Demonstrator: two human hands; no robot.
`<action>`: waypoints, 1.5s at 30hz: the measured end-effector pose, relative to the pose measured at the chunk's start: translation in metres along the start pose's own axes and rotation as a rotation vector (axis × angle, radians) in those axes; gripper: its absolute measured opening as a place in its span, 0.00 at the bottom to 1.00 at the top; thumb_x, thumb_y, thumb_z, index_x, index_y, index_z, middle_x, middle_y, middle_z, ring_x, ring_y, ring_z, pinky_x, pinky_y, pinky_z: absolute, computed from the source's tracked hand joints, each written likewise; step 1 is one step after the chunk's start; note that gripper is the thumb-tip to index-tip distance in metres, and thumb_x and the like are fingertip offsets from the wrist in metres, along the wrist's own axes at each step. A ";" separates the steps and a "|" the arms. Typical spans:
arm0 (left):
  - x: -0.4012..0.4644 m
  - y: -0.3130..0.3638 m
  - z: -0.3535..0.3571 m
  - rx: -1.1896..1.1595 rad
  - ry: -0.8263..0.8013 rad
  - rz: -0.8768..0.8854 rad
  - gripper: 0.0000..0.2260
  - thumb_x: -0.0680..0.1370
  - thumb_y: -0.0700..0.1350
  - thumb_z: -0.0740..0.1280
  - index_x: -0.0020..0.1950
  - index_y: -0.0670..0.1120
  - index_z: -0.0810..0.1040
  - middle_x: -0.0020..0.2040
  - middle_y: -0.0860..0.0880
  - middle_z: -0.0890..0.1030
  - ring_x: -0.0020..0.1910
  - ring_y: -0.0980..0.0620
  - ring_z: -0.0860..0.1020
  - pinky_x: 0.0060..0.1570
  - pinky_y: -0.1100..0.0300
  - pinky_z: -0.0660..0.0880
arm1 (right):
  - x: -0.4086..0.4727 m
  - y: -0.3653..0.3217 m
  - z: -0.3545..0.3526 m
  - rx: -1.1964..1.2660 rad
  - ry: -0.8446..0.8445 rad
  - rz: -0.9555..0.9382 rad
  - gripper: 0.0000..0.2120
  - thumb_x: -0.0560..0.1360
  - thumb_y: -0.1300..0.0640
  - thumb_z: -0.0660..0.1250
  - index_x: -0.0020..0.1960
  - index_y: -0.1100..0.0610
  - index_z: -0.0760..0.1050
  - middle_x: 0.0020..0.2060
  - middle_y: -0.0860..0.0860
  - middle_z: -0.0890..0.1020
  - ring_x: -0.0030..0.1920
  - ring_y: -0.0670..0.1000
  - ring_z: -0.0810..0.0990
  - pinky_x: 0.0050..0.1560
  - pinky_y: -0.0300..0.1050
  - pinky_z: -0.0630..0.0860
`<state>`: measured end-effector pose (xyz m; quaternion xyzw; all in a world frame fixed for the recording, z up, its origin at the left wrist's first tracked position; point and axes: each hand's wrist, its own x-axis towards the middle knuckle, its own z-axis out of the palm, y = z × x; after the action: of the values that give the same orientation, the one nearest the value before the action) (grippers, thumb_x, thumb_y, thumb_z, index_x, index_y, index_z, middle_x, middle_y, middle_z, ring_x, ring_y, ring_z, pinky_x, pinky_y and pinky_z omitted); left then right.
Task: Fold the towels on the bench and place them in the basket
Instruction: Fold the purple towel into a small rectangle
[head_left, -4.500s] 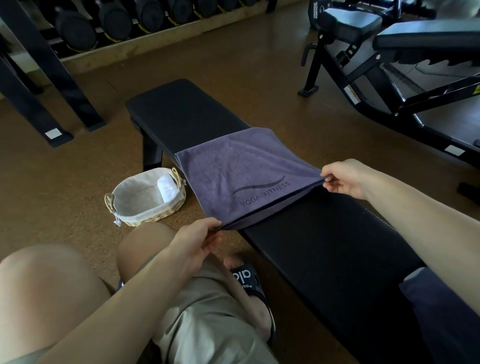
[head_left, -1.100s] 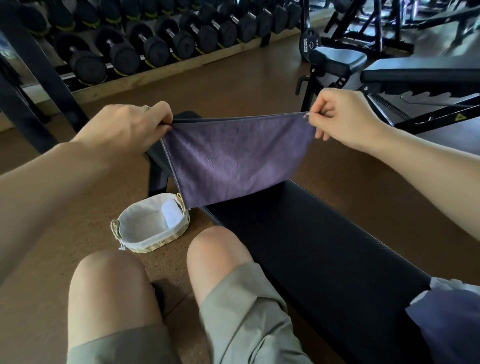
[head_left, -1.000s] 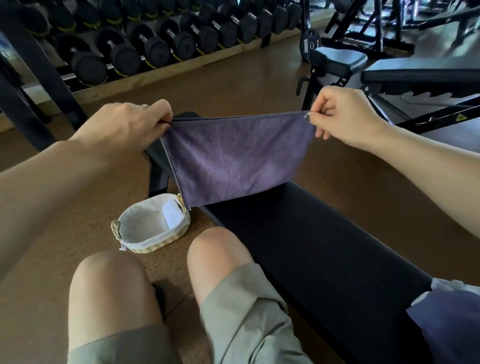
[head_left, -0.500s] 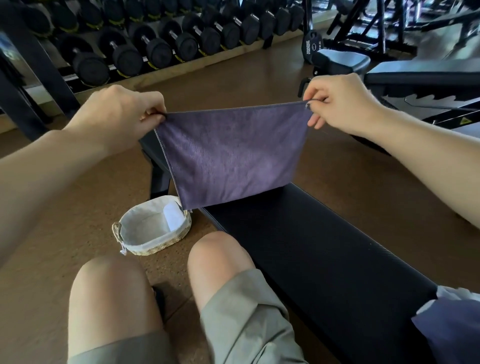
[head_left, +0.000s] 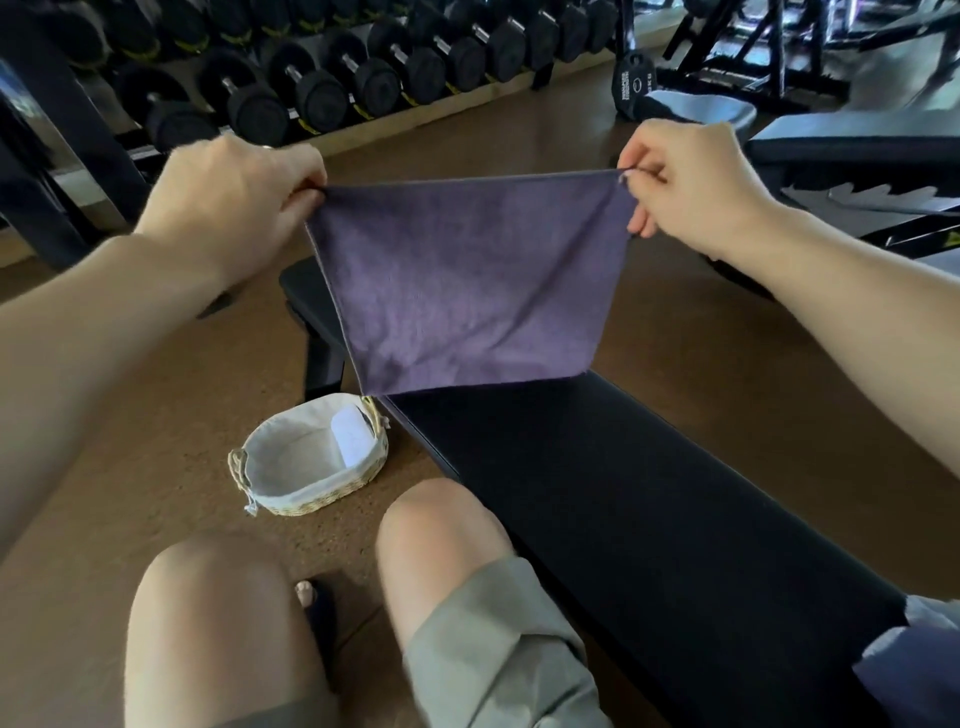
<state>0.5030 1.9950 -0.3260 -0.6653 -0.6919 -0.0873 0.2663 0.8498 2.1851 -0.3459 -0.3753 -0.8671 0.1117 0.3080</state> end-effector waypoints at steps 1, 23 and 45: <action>0.003 0.000 0.002 -0.002 0.003 0.001 0.08 0.83 0.46 0.63 0.58 0.45 0.77 0.44 0.36 0.81 0.43 0.33 0.78 0.38 0.47 0.66 | 0.002 0.002 0.001 -0.001 -0.010 0.017 0.06 0.80 0.65 0.61 0.51 0.58 0.76 0.31 0.55 0.83 0.29 0.52 0.84 0.33 0.46 0.81; 0.024 0.007 0.121 -0.124 -0.055 0.282 0.04 0.80 0.40 0.64 0.52 0.43 0.79 0.54 0.41 0.78 0.41 0.35 0.79 0.38 0.44 0.76 | -0.118 -0.002 0.036 -0.288 -0.050 -0.120 0.05 0.77 0.61 0.64 0.48 0.58 0.79 0.43 0.54 0.80 0.46 0.57 0.76 0.49 0.55 0.74; -0.134 0.014 0.202 -0.058 -0.370 0.362 0.16 0.66 0.29 0.75 0.40 0.47 0.74 0.44 0.50 0.78 0.28 0.46 0.70 0.30 0.54 0.72 | -0.269 -0.050 0.156 -0.210 -0.423 -0.223 0.05 0.74 0.55 0.69 0.50 0.52 0.78 0.45 0.46 0.80 0.44 0.49 0.79 0.49 0.45 0.79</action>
<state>0.4617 1.9749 -0.5645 -0.7903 -0.5958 0.0652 0.1273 0.8668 1.9629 -0.5681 -0.2755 -0.9551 0.0624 0.0894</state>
